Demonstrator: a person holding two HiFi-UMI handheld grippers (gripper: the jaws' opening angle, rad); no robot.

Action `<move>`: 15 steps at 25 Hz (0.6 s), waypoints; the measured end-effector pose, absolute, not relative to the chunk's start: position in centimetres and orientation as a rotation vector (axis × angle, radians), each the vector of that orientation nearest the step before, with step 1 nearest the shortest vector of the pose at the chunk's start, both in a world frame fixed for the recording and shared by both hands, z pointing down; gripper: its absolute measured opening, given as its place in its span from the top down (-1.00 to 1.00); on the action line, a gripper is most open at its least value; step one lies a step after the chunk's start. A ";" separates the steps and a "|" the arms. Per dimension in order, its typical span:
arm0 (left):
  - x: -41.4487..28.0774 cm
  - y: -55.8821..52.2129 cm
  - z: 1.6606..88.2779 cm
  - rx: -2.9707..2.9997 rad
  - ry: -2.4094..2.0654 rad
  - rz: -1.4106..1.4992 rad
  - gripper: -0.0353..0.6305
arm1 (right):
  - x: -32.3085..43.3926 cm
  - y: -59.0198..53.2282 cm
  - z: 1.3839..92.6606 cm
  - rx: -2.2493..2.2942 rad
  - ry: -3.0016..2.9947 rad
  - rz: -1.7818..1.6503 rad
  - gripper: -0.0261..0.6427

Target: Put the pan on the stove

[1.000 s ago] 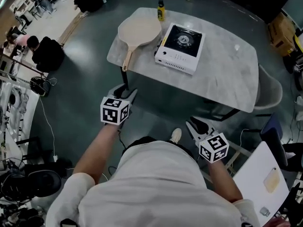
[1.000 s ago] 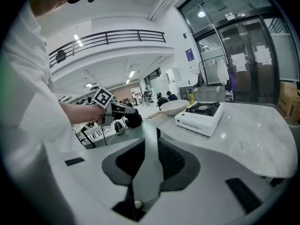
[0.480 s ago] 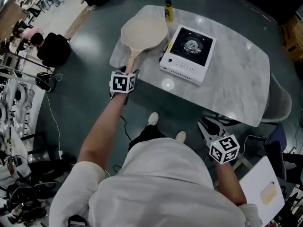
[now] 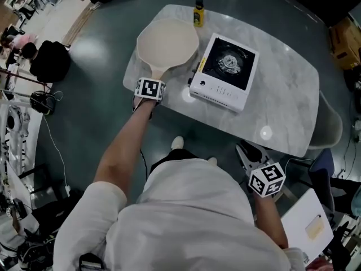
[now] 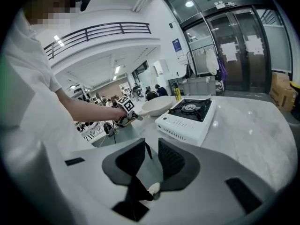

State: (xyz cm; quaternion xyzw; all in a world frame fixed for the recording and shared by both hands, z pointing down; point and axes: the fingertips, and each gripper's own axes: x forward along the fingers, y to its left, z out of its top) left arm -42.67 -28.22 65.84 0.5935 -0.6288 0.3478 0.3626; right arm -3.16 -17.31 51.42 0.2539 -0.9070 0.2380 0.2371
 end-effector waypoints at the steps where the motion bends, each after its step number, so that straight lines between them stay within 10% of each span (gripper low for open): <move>1: -42.7 -28.3 66.5 1.518 -1.592 0.908 0.05 | -3.3 -17.6 51.5 0.701 -2.479 0.657 0.63; 7: -42.7 -28.2 68.1 1.512 -1.478 0.927 0.49 | -4.3 -18.6 51.5 0.723 -2.456 0.680 0.65; 15: -43.8 -27.9 68.1 1.574 -1.422 0.908 0.56 | -5.2 -19.5 51.7 0.772 -2.441 0.692 0.67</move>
